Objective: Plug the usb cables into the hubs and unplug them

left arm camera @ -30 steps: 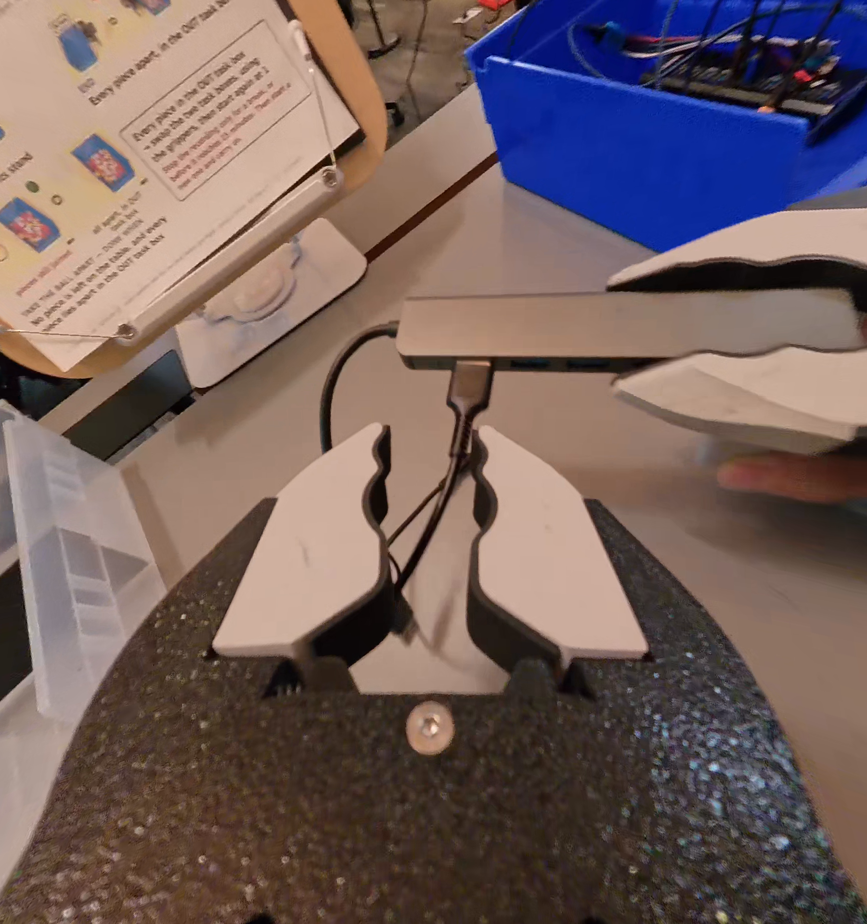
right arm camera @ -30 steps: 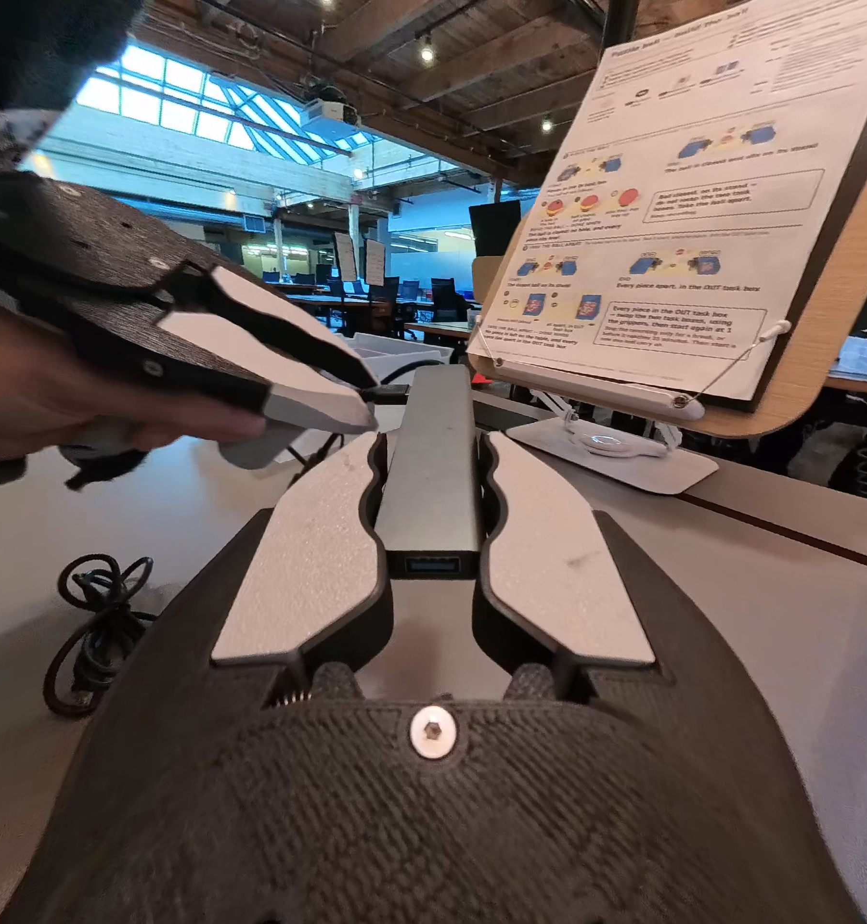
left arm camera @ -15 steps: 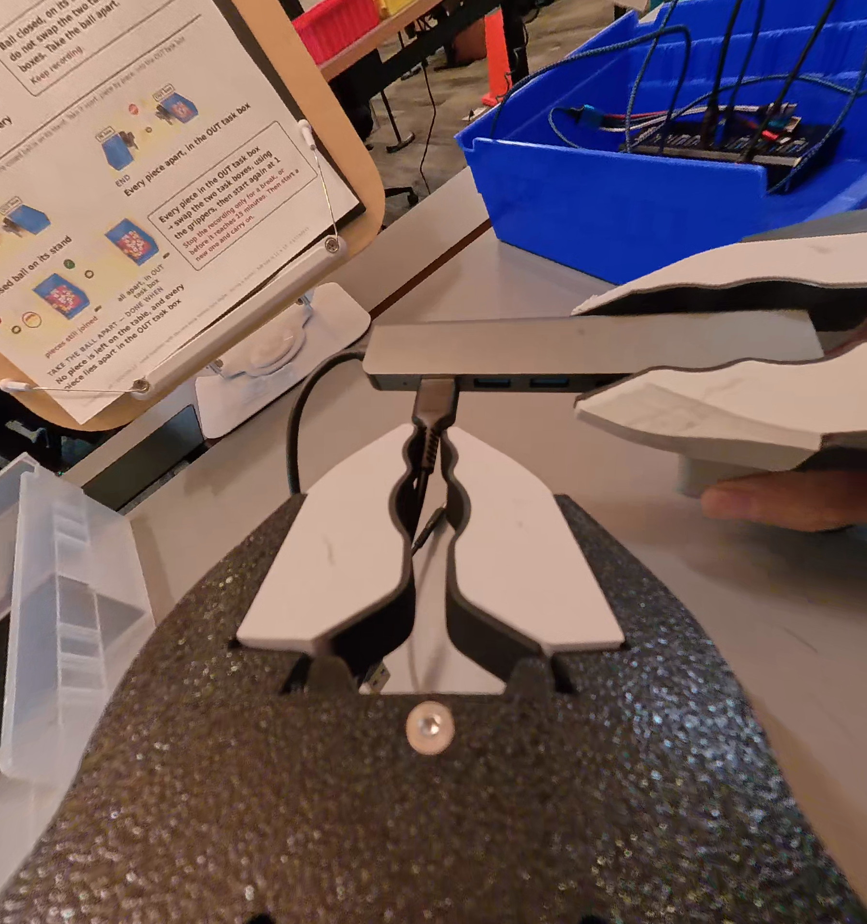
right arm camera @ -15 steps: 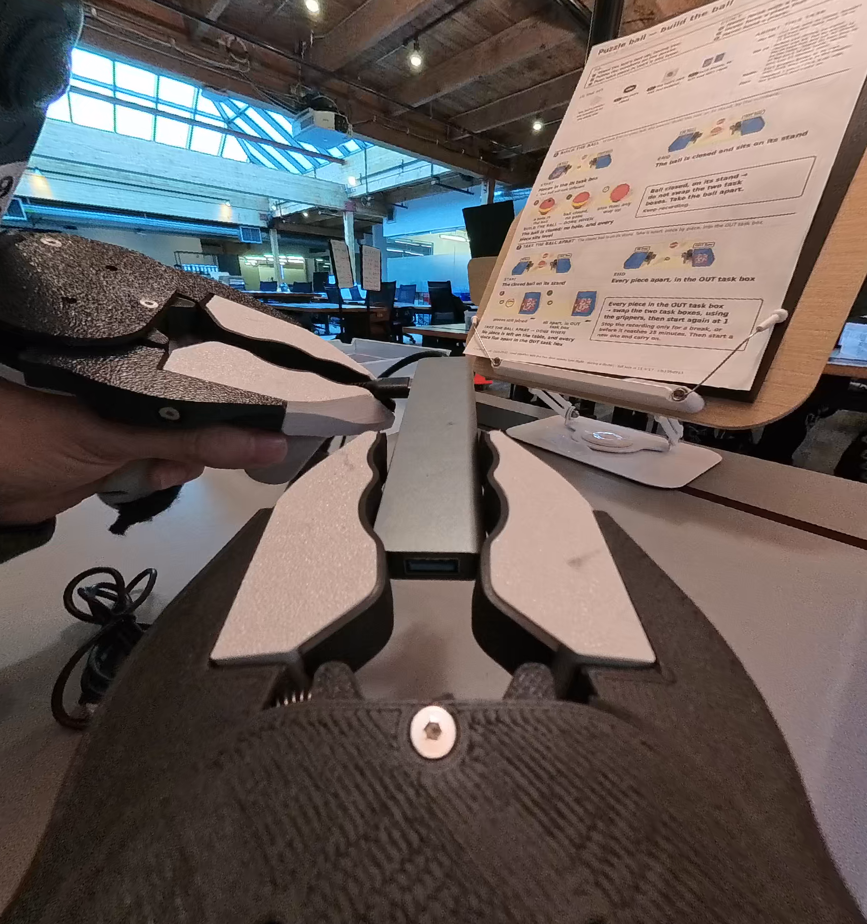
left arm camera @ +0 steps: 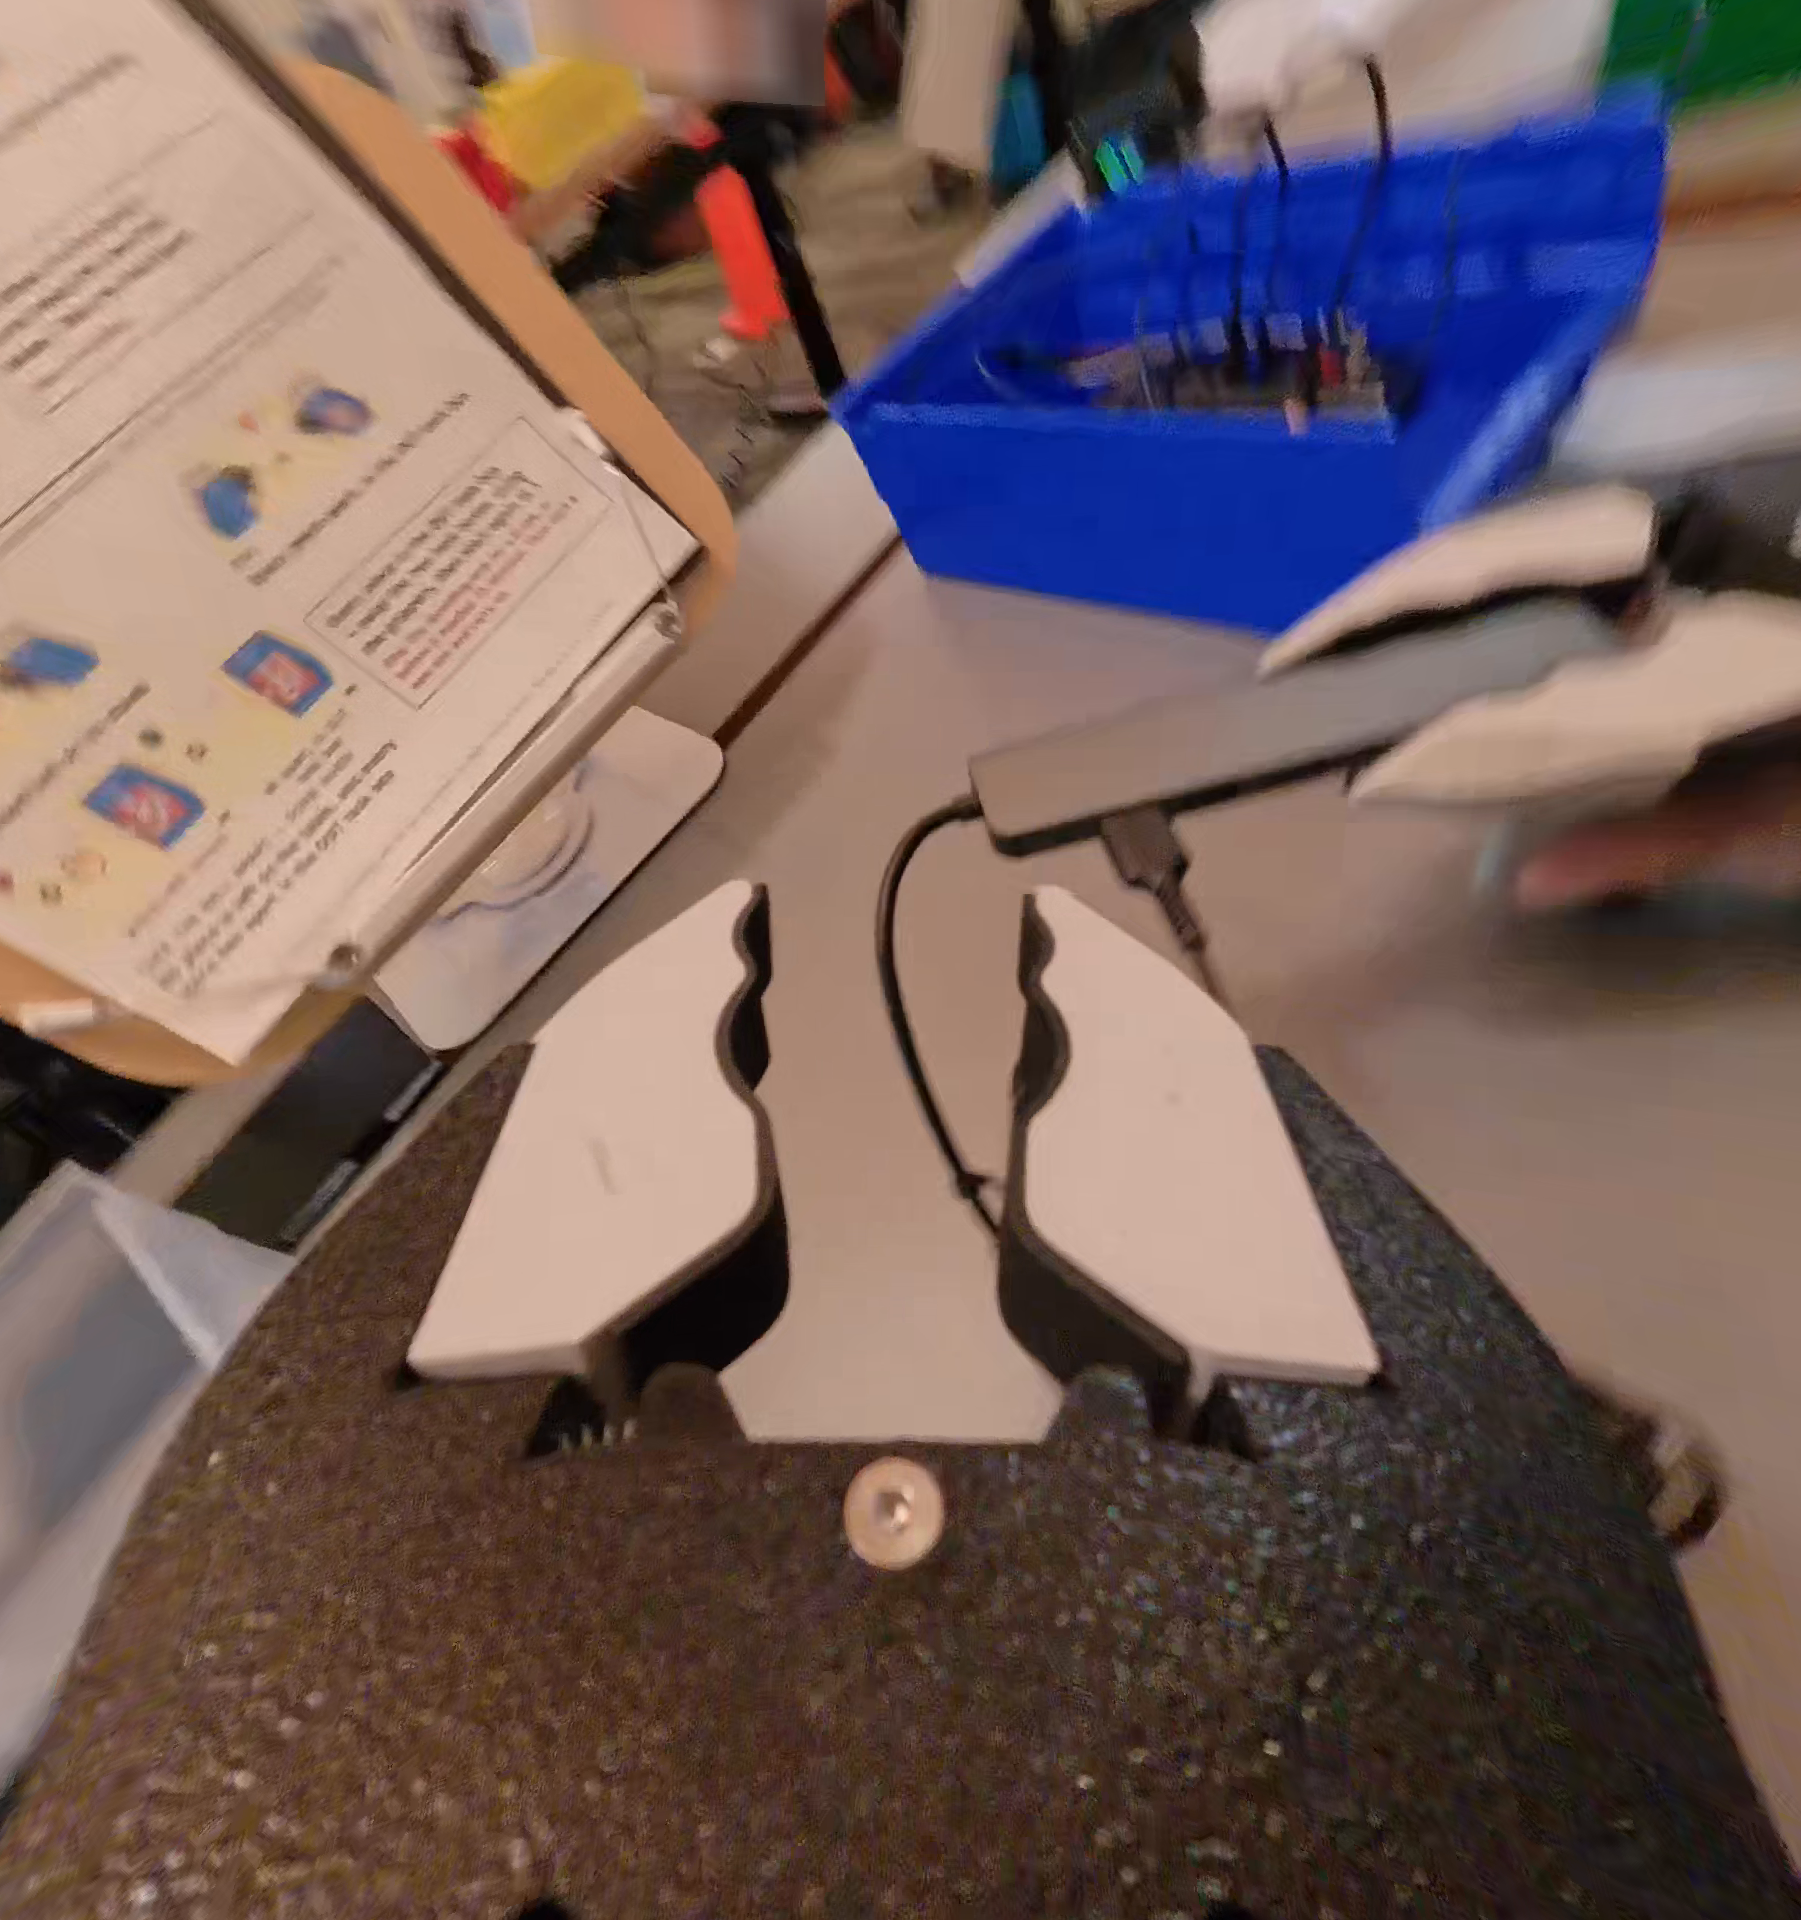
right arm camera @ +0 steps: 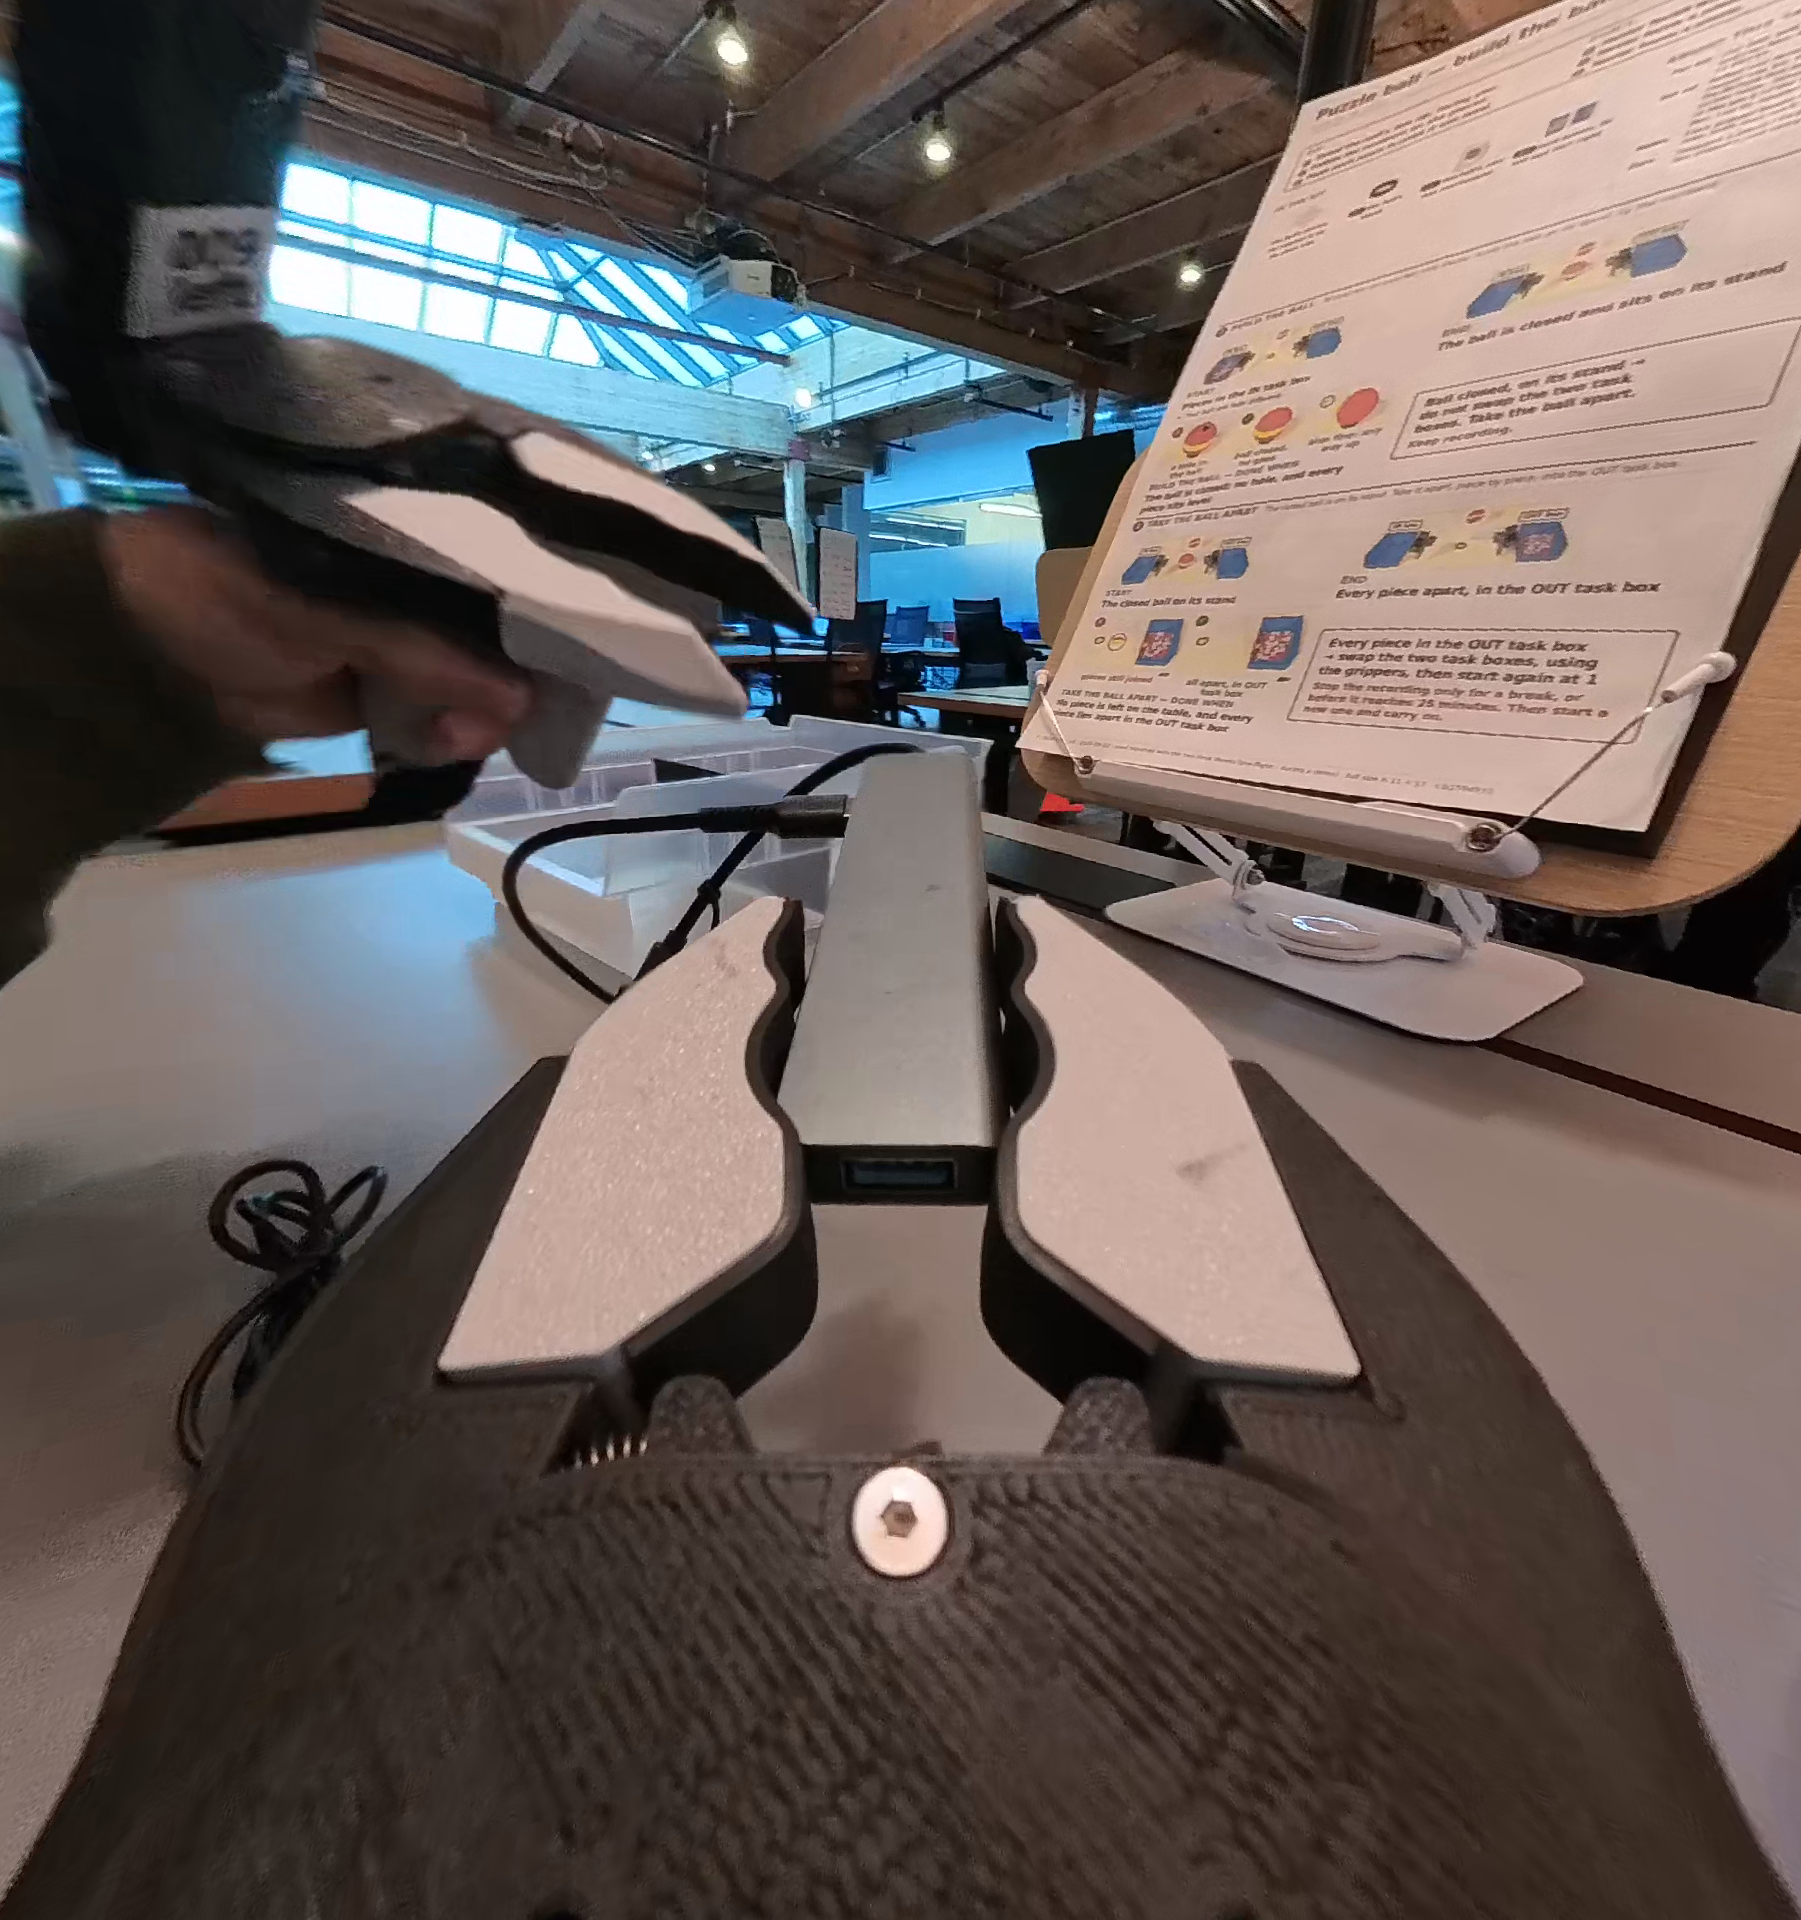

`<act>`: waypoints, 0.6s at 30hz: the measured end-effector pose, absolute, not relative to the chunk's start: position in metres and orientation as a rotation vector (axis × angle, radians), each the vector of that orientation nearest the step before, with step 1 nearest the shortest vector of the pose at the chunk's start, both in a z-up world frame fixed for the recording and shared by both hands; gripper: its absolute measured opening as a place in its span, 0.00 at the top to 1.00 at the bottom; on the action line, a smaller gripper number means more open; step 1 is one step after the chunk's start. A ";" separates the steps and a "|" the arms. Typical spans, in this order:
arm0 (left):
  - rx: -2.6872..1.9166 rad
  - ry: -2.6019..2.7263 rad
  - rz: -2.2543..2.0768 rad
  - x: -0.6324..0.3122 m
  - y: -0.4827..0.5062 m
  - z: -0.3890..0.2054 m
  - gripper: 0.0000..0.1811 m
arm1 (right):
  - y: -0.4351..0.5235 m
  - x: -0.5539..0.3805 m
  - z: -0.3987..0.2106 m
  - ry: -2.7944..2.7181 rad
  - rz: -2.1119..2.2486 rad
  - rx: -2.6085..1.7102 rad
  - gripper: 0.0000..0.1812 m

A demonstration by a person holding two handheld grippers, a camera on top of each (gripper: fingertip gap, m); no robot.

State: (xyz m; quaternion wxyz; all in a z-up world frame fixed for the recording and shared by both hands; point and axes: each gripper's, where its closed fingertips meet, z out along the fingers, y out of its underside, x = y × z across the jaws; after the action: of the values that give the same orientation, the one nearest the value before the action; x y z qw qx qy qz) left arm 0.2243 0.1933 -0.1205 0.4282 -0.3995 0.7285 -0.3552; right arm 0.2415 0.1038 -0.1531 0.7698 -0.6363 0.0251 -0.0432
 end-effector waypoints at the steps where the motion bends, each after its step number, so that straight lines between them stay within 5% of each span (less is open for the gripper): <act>1: -0.927 1.923 -0.808 0.225 0.197 -0.127 0.71 | 0.104 0.239 -0.153 0.041 -0.081 -1.381 0.81; 8: -0.344 2.389 -0.464 0.239 0.176 -0.150 0.66 | 0.110 0.221 -0.155 -0.062 -0.047 -1.398 0.81; 12: -0.205 2.630 -0.312 0.235 0.169 -0.170 0.81 | 0.109 0.220 -0.155 -0.064 -0.037 -1.395 0.81; 18: -0.048 2.650 -0.315 0.243 0.167 -0.164 0.82 | 0.105 0.224 -0.151 -0.035 -0.024 -1.361 0.80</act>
State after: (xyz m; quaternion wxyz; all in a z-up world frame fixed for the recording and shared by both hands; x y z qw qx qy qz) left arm 0.2432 0.1666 -0.1642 0.2341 -0.0176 0.9652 -0.1149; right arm 0.2243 0.1047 -0.1511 0.7772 -0.6290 -0.0163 -0.0109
